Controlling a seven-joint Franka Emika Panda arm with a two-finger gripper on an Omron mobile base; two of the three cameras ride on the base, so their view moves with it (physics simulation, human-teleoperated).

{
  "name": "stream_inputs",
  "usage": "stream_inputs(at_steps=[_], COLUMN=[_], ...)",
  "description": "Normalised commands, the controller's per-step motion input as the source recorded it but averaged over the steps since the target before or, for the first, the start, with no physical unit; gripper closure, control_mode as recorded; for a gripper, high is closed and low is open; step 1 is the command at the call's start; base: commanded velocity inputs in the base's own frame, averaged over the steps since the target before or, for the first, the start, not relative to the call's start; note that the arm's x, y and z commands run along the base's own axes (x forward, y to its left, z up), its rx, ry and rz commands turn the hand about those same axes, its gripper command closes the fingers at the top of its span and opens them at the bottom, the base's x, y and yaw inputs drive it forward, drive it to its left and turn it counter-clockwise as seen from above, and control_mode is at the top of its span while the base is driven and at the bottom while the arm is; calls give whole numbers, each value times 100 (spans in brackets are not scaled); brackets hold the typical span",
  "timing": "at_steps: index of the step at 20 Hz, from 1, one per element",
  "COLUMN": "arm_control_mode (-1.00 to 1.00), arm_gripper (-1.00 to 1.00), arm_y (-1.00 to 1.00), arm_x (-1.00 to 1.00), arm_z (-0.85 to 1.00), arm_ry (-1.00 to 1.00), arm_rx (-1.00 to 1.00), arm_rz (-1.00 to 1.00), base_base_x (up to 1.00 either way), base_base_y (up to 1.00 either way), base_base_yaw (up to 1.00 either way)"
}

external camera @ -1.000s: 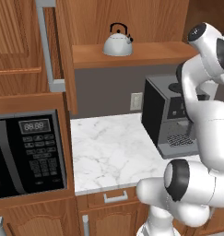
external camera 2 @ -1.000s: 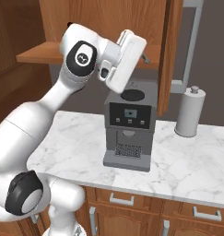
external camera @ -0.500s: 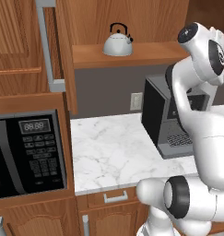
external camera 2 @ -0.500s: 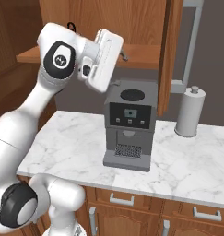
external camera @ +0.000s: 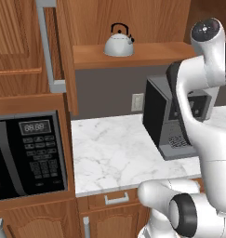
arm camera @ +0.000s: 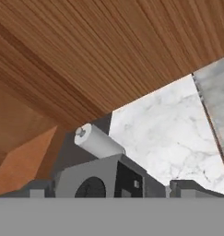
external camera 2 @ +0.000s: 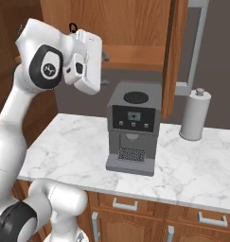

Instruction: Open the cabinet, pick the kettle from the cabinet, and place it in the sink.

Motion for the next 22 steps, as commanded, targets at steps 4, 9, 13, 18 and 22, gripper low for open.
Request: stream_inputs(at_steps=[4,9,13,18,22], arm_control_mode=[-100,-100,-100,-100,-100], arm_gripper=[-100,-100,-100,-100,-100], arm_y=[41,36,25,24,30], arm_x=[-14,-12,-5,0,1], arm_z=[8,4,8,17,14], arm_ry=[14,8,1,9,0], arm_rx=[-4,-7,-8,-3,-1], arm_rz=[47,47,46,41,42], base_base_x=[0,0,0,0,0], base_base_y=[0,0,0,0,0], base_base_yaw=[0,0,0,0,0])
